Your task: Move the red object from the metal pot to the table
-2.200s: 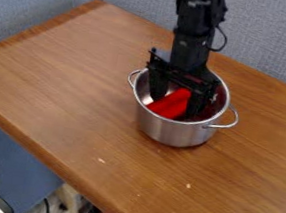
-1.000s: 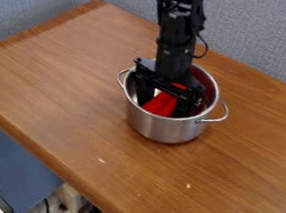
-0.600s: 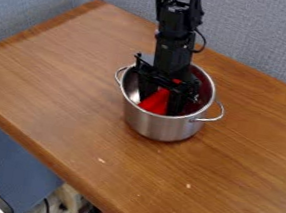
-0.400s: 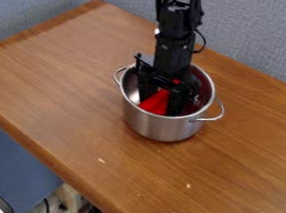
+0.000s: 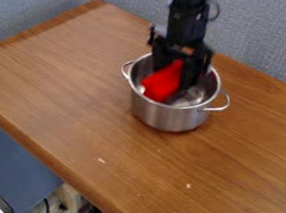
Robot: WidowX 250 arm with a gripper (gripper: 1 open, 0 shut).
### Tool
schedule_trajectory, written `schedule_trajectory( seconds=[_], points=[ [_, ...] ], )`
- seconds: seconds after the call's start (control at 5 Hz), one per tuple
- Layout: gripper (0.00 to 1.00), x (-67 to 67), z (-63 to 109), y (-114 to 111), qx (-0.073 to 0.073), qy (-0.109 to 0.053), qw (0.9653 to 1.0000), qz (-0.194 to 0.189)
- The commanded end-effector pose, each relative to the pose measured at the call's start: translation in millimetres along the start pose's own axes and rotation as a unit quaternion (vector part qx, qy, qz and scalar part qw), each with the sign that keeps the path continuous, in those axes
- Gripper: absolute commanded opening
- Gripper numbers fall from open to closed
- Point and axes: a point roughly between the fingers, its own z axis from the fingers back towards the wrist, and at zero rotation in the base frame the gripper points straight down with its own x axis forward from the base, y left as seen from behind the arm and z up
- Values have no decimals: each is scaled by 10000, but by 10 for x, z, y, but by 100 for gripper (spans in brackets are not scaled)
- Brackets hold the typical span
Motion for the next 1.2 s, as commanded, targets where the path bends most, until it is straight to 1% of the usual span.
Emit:
schedule_trajectory(
  seconds=[0.0, 0.2, 0.4, 0.6, 0.8, 1.0],
  points=[
    [0, 105, 684, 67, 42, -899, 9959, 9],
    [0, 47, 1022, 239, 181, -1255, 9919, 121],
    [0, 16, 1066, 582, 310, -1196, 9921, 217],
    [0, -123, 1073, 665, 320, -1070, 9934, 245],
    [0, -376, 950, 702, 404, -786, 9961, 17],
    [0, -401, 954, 535, 328, -707, 9964, -325]
  ],
)
